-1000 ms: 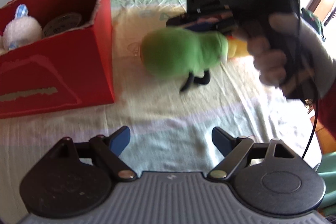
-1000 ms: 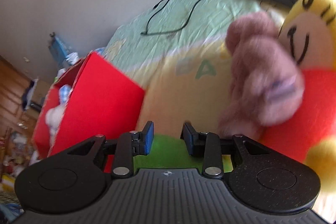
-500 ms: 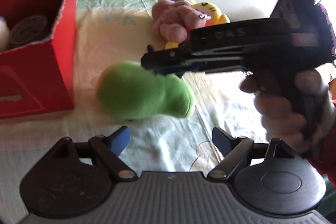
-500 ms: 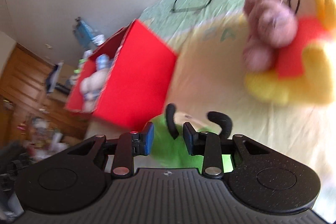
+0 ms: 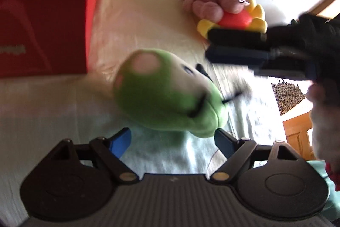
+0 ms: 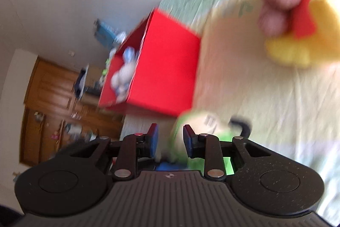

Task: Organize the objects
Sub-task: 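Grasp the green plush with the right gripper and lift it toward the box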

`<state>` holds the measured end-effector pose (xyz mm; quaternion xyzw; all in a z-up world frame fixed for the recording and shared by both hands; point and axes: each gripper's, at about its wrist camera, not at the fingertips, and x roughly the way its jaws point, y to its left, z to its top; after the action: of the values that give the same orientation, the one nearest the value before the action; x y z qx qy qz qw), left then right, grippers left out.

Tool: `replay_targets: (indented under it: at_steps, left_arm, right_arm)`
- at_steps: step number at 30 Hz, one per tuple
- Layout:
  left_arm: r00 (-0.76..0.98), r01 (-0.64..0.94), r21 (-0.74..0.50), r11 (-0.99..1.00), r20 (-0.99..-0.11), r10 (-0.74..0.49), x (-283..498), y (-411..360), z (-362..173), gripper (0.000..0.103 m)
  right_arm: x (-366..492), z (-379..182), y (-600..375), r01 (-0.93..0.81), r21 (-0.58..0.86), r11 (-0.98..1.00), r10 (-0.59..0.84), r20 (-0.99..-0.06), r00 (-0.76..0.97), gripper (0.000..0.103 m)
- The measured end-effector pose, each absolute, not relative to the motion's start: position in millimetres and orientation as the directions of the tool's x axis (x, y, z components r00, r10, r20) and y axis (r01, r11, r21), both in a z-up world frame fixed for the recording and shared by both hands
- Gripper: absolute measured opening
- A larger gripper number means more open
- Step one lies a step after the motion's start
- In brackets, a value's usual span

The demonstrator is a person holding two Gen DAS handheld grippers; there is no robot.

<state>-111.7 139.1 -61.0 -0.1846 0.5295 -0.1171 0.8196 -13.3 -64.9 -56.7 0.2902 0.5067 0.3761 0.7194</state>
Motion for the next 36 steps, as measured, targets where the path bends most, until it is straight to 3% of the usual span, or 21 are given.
replay_targets:
  at_steps: [6, 16, 19, 27, 31, 36]
  left_arm:
    - [0.407, -0.001, -0.418, 0.908, -0.830, -0.382, -118, 137, -61, 0.085]
    - [0.407, -0.036, -0.467, 0.884, -0.814, -0.414, -126, 155, -58, 0.083]
    - [0.434, -0.035, -0.464, 0.885, -0.805, -0.404, -133, 168, -49, 0.084]
    - [0.441, -0.058, -0.456, 0.888, -0.810, -0.387, -145, 187, -44, 0.086]
    - [0.416, -0.081, -0.483, 0.872, -0.811, -0.411, -157, 192, -53, 0.086]
    - [0.409, -0.129, -0.540, 0.832, -0.793, -0.451, -158, 194, -65, 0.088]
  right_arm:
    - [6, -96, -59, -0.230, 0.699, 0.677, 0.735, -0.653, 0.182, 0.030]
    - [-4, -129, -63, -0.053, 0.835, 0.547, 0.837, -0.546, 0.037, 0.030]
    - [-9, -130, -61, 0.001, 0.879, 0.477, 0.879, -0.477, 0.019, 0.031]
    - [-25, -126, -33, -0.027, 0.899, 0.437, 0.897, -0.438, -0.055, 0.032]
    - [-32, -120, -17, -0.117, 0.876, 0.468, 0.877, -0.477, -0.062, 0.032]
    - [-28, -122, -2, -0.199, 0.842, 0.502, 0.848, -0.524, -0.078, 0.054]
